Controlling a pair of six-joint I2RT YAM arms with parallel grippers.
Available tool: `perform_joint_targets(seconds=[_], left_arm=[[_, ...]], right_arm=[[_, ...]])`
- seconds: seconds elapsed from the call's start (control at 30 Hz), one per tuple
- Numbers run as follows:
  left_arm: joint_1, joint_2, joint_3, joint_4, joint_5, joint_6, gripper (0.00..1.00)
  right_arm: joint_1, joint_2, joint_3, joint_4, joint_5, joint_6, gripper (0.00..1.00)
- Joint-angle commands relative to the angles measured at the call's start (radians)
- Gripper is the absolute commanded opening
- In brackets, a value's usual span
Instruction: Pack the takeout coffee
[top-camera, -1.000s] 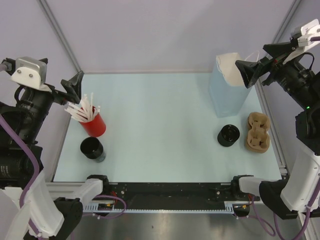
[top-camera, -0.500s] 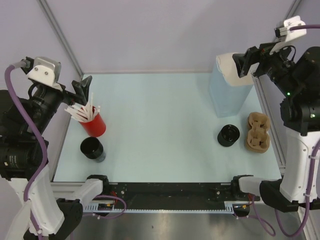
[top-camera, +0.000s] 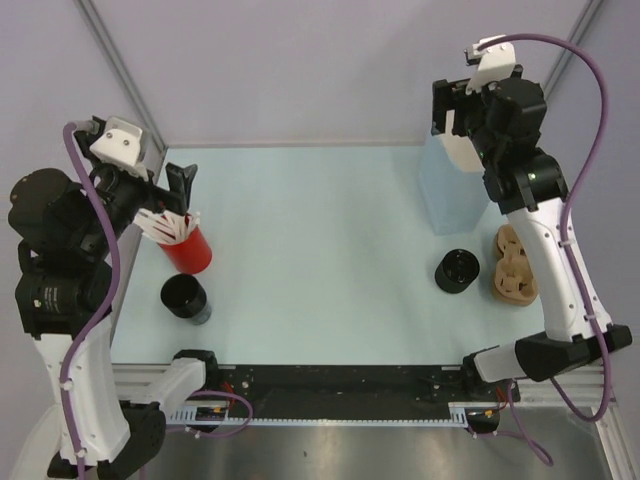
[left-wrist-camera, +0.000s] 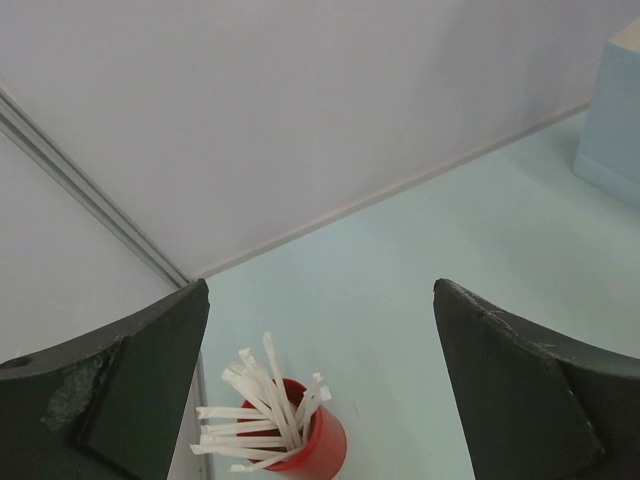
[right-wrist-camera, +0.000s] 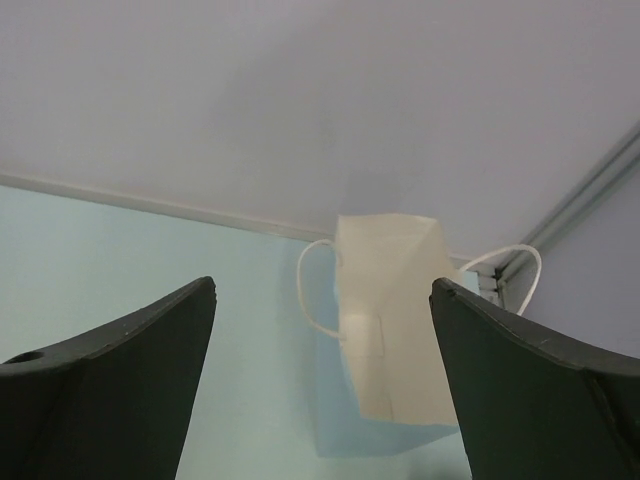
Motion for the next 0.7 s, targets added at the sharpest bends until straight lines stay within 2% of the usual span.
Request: perform_joint_targets(seconds=[0.0,0.23,0.33,0.5,0.67], left_arm=[[0.01,-0.018,-0.06,0.033,-0.026,0.014,0.99],[0.01,-0.029,-0.12,0.042,-0.038,0.023,0.99],[0.01,-0.035,-0.144,0.048,-0.031,0.015,0.99],[0.01,-0.038,-0.178,0.056,-0.029,0.011,0.99],[0.01,-0.044,-0.196,0.059,-0.028,0.008,0.99]], right_arm=[[0.004,0.081,0.03,0.087,0.161,0.035,0.93],[0.003,0.193,0.027,0.069,0.162,0.07,0.88],[-0.002,0.23,0.027,0.063,0.167,0.079,0.82],[-0.012,0.264,0.039,0.047,0.155,0.102,0.67],[-0.012,0.314,0.066,0.007,0.148,0.122,0.6]])
